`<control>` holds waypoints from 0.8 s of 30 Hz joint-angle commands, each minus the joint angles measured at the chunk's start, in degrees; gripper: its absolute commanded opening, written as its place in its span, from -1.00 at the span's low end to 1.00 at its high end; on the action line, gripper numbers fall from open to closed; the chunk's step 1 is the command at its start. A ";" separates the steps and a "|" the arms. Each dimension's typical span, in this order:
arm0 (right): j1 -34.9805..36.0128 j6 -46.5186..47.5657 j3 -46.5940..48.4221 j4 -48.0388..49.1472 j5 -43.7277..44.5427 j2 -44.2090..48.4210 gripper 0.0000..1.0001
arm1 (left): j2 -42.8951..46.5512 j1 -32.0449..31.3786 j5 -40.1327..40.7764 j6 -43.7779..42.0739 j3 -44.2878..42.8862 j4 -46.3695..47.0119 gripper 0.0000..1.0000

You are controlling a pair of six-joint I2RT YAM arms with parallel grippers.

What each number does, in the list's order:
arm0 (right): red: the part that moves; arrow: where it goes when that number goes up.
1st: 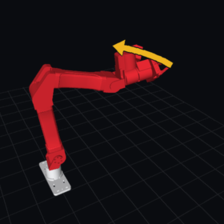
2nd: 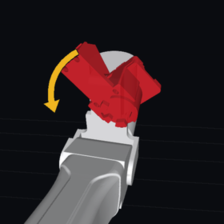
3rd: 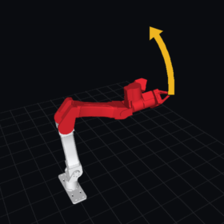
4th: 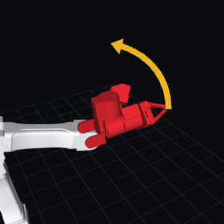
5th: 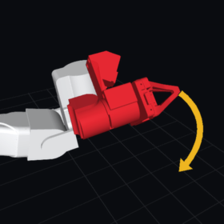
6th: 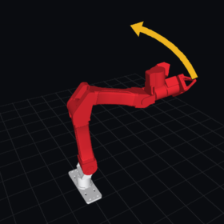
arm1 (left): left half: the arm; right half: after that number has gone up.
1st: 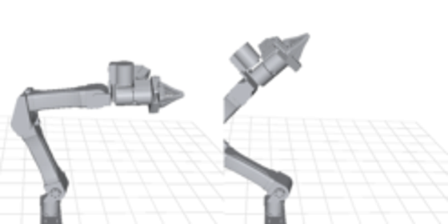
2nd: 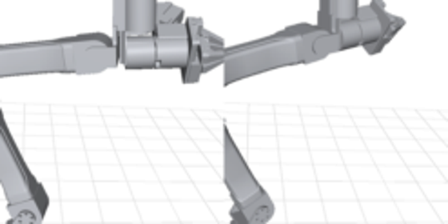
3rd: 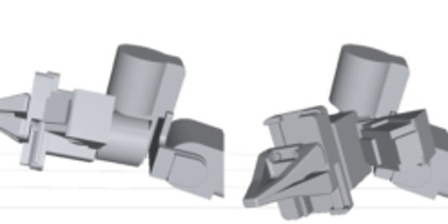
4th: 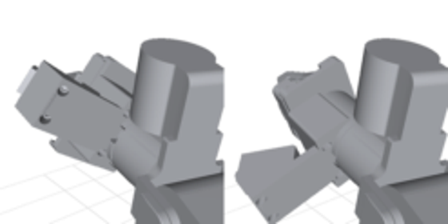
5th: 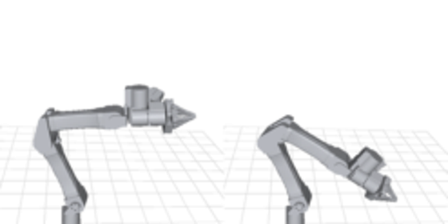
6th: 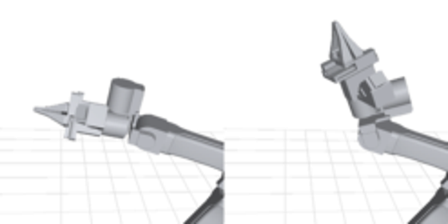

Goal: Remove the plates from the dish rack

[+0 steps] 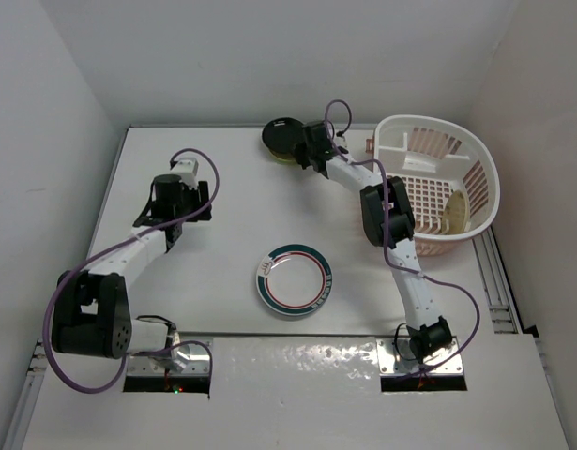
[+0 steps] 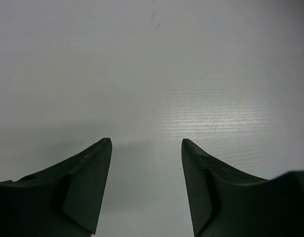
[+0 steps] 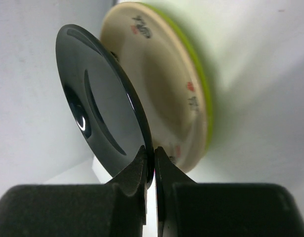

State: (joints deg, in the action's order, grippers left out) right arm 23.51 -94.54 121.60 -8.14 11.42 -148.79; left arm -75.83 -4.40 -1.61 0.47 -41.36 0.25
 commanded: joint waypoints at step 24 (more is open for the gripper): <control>0.84 10.60 -3.03 -2.14 -3.16 8.95 0.15 | 1.74 0.89 0.64 -0.21 1.02 4.14 0.13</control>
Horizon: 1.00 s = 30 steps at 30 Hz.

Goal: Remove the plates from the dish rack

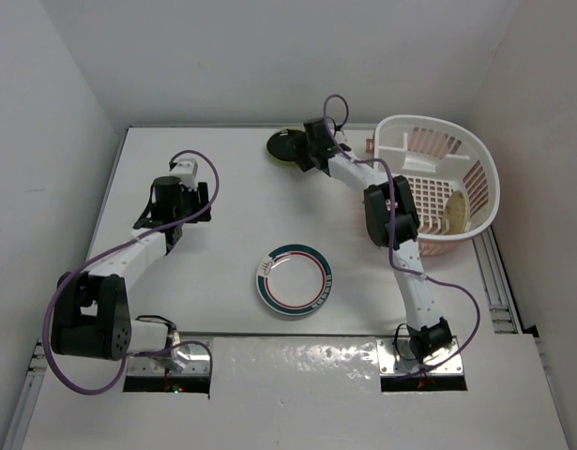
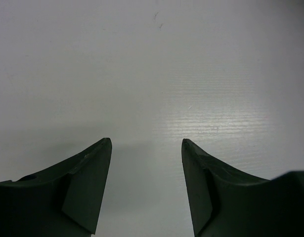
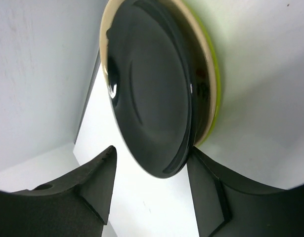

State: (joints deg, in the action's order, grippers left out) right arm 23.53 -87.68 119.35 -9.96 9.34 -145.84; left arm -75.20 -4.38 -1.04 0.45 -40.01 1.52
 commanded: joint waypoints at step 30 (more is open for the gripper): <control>2.49 72.29 0.28 -36.25 5.82 30.68 -0.60 | 0.84 0.95 0.25 -2.47 -0.51 2.96 0.13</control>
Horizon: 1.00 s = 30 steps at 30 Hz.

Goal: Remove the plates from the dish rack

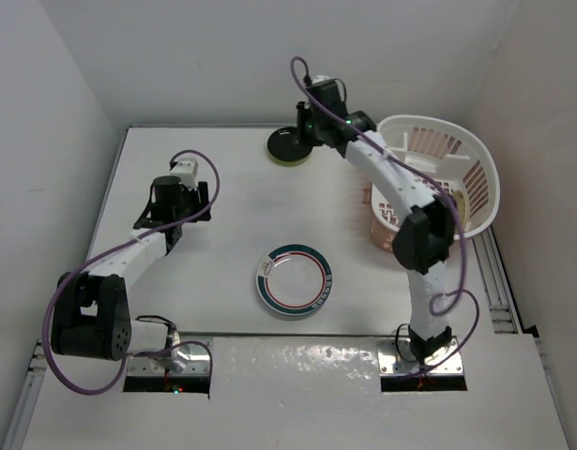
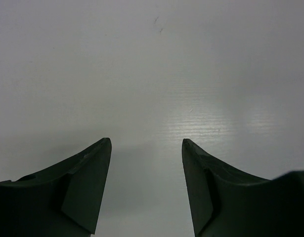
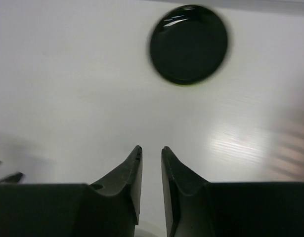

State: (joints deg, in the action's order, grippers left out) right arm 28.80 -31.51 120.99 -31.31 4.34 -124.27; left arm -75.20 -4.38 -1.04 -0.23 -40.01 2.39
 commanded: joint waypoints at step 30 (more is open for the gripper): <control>-35.38 18.14 -42.05 -23.45 33.72 38.49 0.12 | -1.62 0.95 -1.86 -1.09 -1.39 3.23 0.13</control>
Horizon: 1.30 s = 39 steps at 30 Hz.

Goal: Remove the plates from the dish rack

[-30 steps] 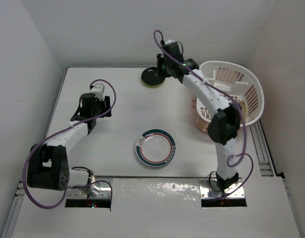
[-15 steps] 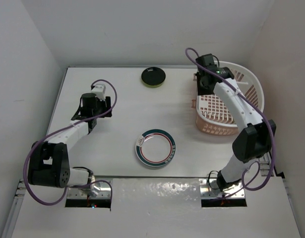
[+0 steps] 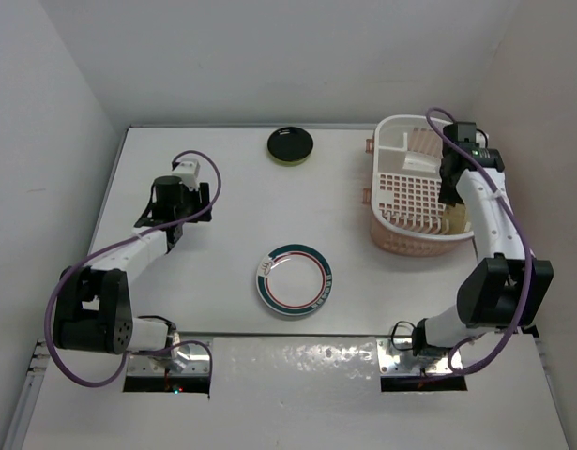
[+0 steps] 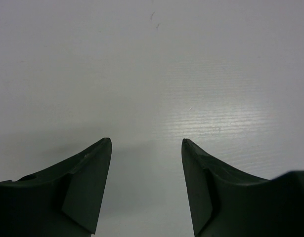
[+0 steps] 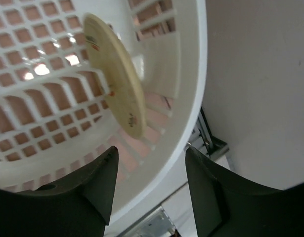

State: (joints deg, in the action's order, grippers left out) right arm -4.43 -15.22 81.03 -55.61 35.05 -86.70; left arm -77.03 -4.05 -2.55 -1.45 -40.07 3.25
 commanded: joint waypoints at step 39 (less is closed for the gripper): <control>-5.24 17.07 -12.04 20.72 -0.68 -5.41 -1.00 | 33.09 0.54 -15.48 -29.31 21.88 8.44 0.26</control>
State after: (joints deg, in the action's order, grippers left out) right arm -9.06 0.32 70.46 -37.71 36.01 -92.53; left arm -45.52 -3.97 -18.83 -30.28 -19.86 10.50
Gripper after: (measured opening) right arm 0.017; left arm 0.628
